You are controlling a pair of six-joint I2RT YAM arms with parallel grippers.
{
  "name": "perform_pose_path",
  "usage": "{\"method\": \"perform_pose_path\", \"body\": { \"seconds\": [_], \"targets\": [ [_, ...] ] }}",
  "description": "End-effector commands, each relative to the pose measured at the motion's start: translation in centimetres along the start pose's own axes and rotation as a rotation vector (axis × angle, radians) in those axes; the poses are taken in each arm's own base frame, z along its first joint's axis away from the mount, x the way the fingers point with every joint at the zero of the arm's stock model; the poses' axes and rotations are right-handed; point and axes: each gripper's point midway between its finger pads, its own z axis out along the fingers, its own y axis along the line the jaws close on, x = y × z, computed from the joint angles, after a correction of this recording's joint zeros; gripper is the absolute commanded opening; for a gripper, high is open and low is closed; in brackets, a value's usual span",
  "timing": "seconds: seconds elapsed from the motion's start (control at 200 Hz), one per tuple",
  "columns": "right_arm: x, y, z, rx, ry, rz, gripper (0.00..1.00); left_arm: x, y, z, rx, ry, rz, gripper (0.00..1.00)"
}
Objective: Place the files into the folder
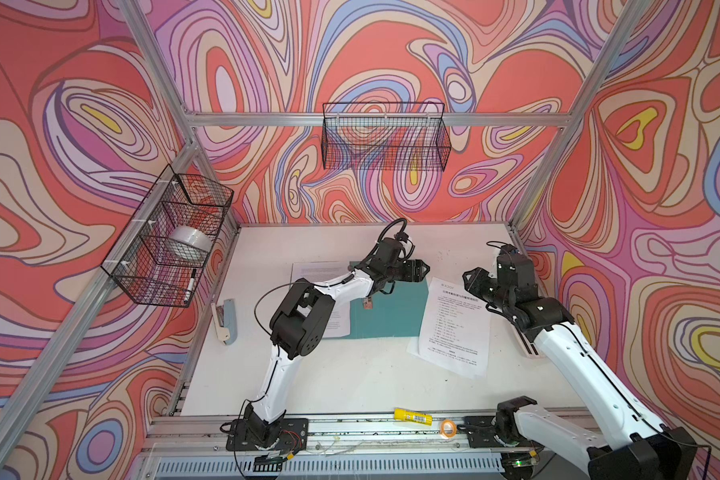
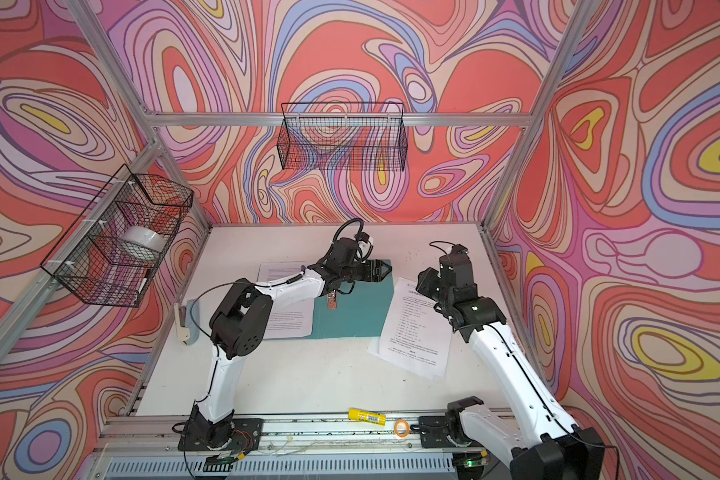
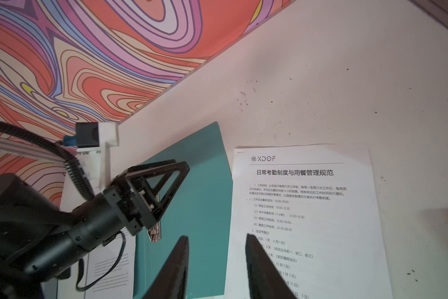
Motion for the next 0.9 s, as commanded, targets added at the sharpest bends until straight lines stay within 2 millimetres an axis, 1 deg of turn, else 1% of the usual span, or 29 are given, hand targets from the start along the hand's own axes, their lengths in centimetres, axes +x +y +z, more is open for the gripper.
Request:
{"method": "perform_pose_path", "body": {
  "seconds": [0.0,0.205,0.296,0.436,0.606,0.741,0.892],
  "targets": [
    [-1.2,0.7,-0.4,-0.008,-0.011,-0.018,0.38,-1.4,-1.3,1.9,0.098,-0.061,0.001,0.8],
    [-1.9,1.6,-0.5,-0.026,-0.01,-0.017,0.38,-1.6,-1.5,5.7,0.18,-0.068,-0.044,0.8],
    [-2.1,1.7,-0.7,-0.024,-0.01,-0.027,0.38,-0.9,-1.3,7.3,0.2,-0.048,-0.062,0.79],
    [-2.2,1.6,-1.2,-0.018,-0.015,-0.041,0.38,0.3,-1.0,8.9,0.204,-0.011,-0.075,0.77],
    [-2.7,1.8,-2.0,-0.023,-0.034,-0.051,0.38,1.8,-0.1,9.7,0.177,0.034,-0.062,0.76],
    [-2.4,1.8,-1.7,-0.031,-0.026,-0.055,0.38,3.0,0.4,10.1,0.177,0.075,-0.067,0.75],
    [-2.2,2.0,-1.3,-0.048,-0.021,-0.052,0.38,4.0,0.3,10.1,0.2,0.116,-0.073,0.73]
  ]
}}
